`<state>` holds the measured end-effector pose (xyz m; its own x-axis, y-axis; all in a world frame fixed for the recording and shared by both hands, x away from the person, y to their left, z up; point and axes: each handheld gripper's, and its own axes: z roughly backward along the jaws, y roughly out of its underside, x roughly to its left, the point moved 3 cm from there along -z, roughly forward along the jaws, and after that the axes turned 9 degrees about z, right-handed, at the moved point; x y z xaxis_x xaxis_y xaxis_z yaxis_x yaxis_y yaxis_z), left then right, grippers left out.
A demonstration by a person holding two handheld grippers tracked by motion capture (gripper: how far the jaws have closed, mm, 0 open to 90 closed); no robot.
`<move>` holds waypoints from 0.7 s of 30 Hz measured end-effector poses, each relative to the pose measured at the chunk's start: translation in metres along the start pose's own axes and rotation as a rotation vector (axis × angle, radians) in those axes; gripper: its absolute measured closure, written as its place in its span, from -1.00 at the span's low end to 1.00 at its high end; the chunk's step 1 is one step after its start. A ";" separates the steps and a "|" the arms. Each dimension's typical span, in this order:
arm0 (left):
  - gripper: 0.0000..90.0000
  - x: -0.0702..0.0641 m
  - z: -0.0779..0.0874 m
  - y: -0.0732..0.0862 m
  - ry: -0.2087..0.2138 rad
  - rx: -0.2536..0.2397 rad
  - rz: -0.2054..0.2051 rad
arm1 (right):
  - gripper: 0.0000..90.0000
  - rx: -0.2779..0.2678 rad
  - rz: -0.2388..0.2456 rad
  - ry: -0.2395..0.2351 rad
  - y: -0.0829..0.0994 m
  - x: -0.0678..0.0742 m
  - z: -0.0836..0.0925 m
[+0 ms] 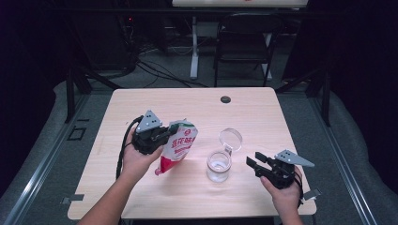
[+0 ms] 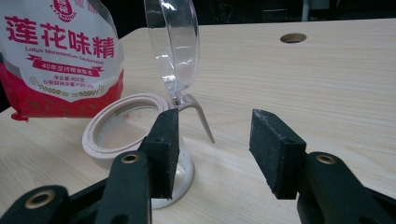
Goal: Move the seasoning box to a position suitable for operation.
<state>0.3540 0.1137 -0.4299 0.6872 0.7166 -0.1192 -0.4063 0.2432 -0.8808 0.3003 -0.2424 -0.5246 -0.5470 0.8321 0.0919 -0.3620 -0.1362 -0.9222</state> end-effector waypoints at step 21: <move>1.00 -0.018 0.013 0.032 0.081 -0.015 0.015 | 0.38 -0.001 0.076 -0.041 -0.011 0.011 0.006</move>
<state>0.3206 0.1167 -0.4504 0.7279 0.6647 -0.1681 -0.4078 0.2226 -0.8855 0.2935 -0.2348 -0.5117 -0.6036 0.7965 0.0371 -0.3174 -0.1973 -0.9276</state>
